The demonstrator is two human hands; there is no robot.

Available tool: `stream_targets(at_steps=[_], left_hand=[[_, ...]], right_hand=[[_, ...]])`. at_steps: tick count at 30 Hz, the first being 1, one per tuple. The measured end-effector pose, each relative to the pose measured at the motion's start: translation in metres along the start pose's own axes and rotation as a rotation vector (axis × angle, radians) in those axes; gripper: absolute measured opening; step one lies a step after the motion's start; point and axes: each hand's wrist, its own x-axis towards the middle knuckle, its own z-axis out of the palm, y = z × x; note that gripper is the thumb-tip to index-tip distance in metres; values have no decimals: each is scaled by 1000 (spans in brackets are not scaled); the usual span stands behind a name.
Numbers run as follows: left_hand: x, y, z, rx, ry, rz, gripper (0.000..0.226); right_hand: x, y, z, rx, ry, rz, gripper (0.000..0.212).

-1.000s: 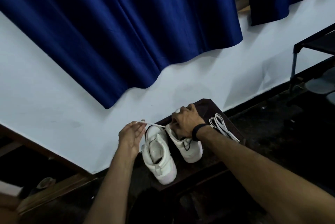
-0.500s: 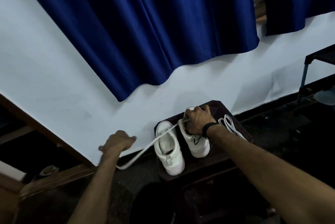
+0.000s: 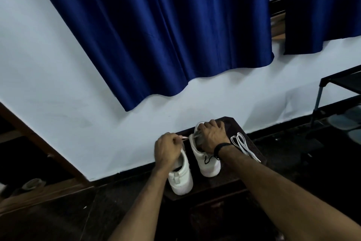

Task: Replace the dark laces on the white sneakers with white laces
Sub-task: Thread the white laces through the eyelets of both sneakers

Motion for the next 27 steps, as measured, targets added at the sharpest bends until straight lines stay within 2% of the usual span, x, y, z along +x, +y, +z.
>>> stream_targets(at_steps=[3,6,7,9,11,13,15,17,20,24,27], left_hand=[[-4,-14,-29,-64,141,-197,23],[-18,-34,-53,-24,209,-383,27],[-23,-39,-56,14,202,-436,30],[-29,-44,-55,133,84,-499,30],[-30,-43,-53,295,-71,-470,31],[-23,-40,-51,338,-108,-317,45],[-8,-33,-44,155,-59,-130,39],[9,-21,-33,-16,-66,-44,26],[32,-10,-7,-47,-249,-65,23],[49,-3,26,129,-516,-90,26],[51,-1,33,92,-478,-103,14]], right_hand=[[1,0,-1,-30,-1,21,51],[0,-4,-3,-20,-46,47,60],[0,-5,-4,-18,-59,57,62],[-1,-7,-3,-5,-74,78,65],[-1,-8,-2,18,-82,100,66],[-1,-8,0,50,-78,119,66],[-1,-8,1,82,-73,133,64],[-2,-8,2,108,-79,152,65],[-6,-7,1,124,-79,192,68],[-10,-5,4,167,-52,236,67],[-10,-3,8,192,-49,259,70]])
